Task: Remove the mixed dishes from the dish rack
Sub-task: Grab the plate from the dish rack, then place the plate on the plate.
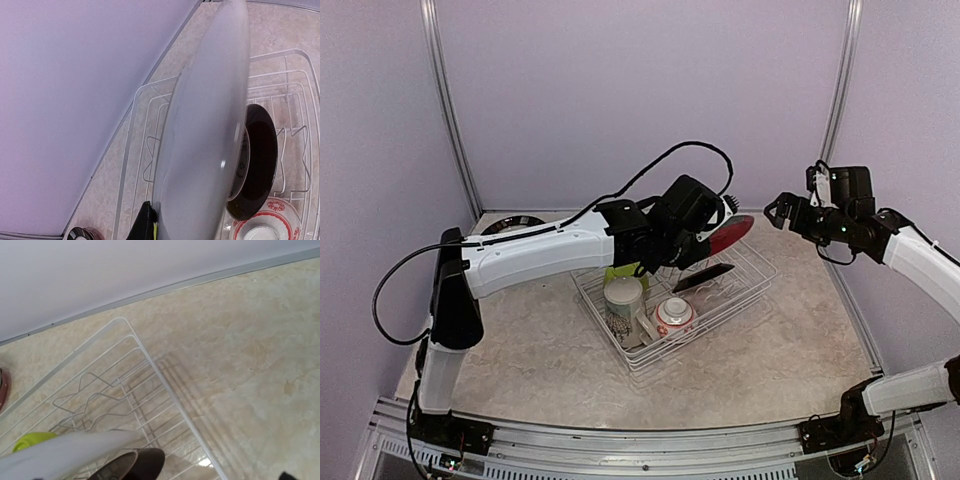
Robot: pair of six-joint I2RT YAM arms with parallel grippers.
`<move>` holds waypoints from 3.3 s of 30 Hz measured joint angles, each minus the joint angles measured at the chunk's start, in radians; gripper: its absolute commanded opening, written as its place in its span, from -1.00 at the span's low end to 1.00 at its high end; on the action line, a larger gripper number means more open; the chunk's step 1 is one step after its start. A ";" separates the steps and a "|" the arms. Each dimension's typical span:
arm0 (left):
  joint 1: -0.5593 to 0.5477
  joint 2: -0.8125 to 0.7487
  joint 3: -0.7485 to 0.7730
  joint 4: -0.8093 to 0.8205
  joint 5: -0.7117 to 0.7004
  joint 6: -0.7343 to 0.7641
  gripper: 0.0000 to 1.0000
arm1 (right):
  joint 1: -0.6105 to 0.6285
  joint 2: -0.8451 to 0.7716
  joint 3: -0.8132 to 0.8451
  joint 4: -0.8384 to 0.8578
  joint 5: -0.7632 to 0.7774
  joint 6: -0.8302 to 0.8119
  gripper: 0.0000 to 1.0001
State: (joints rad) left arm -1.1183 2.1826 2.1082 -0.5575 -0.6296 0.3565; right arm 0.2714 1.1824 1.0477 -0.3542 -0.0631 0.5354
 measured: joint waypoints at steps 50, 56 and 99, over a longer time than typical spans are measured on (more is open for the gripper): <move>0.716 -0.224 -0.315 -0.121 0.979 -1.040 -1.00 | -0.011 0.030 -0.046 0.053 -0.015 0.008 1.00; 0.841 -0.333 -0.484 -0.002 1.057 -1.116 -1.00 | -0.011 0.031 -0.047 0.054 -0.020 0.009 1.00; 1.263 -0.373 -1.161 0.858 0.772 -1.414 -1.00 | -0.013 0.035 -0.060 0.051 -0.053 -0.027 0.99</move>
State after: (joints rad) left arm 0.1448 1.8091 0.9474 0.3000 0.1425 -1.0573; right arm 0.2588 1.2175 0.9878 -0.3031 -0.1162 0.5087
